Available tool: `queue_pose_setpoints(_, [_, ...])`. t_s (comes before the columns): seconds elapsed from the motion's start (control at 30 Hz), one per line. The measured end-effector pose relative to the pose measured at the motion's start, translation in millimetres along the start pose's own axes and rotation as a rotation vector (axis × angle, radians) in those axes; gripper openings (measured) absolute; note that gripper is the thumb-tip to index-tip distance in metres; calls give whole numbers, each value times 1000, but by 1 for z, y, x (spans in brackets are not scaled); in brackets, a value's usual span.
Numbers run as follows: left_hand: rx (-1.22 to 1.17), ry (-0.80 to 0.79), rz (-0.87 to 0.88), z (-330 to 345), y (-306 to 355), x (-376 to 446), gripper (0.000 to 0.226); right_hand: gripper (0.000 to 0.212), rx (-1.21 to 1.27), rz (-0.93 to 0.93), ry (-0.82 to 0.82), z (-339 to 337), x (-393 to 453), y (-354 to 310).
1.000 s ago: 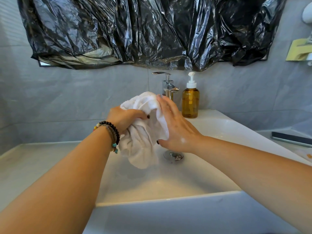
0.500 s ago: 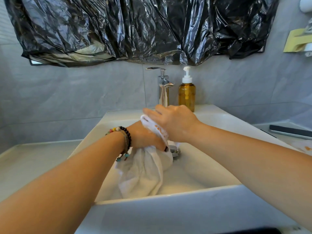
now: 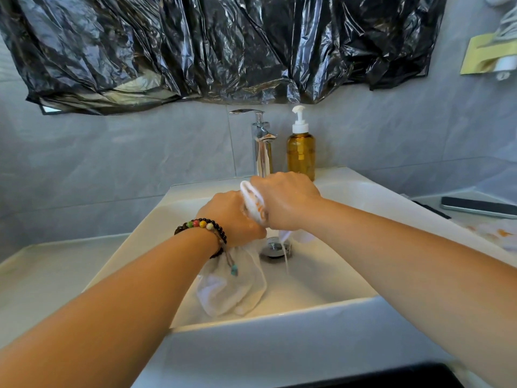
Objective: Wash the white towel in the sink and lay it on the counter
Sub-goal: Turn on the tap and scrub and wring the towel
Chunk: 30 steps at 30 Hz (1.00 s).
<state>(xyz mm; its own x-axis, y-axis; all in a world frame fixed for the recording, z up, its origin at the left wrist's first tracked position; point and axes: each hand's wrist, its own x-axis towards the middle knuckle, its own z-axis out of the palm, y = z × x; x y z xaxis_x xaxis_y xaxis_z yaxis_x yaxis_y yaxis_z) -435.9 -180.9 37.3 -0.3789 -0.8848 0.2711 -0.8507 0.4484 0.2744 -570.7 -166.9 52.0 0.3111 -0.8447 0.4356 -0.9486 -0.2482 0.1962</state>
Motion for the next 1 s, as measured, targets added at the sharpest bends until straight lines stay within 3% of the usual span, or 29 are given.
queue_pose_setpoints(0.13, [-334, -106, -104, -14, -15, 0, 55, 50, 480, -13, -94, 14, 2, 16])
queue_pose_setpoints(0.23, [-523, -65, -141, -28, -26, 0, 50, 70, 857, 20, -80, 10, 4, 25])
queue_pose_setpoints(0.27, [-565, -42, -135, -32, -27, -2, 47, 64, 966, 53, -108, 7, 3, 28])
queue_pose_setpoints(0.33, [-609, 9, -97, -38, -29, -4, 55, 40, 1170, 161, -333, 2, -4, 36])
queue_pose_setpoints(0.4, [-610, 46, -54, -39, -29, -5, 62, 37, 1202, 259, -567, 4, -13, 40])
queue_pose_setpoints(0.43, [-604, 61, -26, -39, -29, -6, 63, 36, 1180, 287, -607, 7, -15, 41])
queue_pose_setpoints(0.53, [-585, 126, 31, -38, -27, -5, 60, 21, 1266, 305, -584, 10, -18, 34])
queue_pose_setpoints(0.7, [-584, 242, 34, -37, -29, -3, 49, 24, 1311, 330, -440, 22, -10, 14])
queue_pose_setpoints(0.87, [-547, 437, 45, -32, -27, -2, 44, 46, 1190, 353, -519, 29, -7, 3])
queue_pose_setpoints(1.0, [-500, 582, 31, -30, -28, 1, 43, 64, 1262, 413, -560, 23, -6, -3])
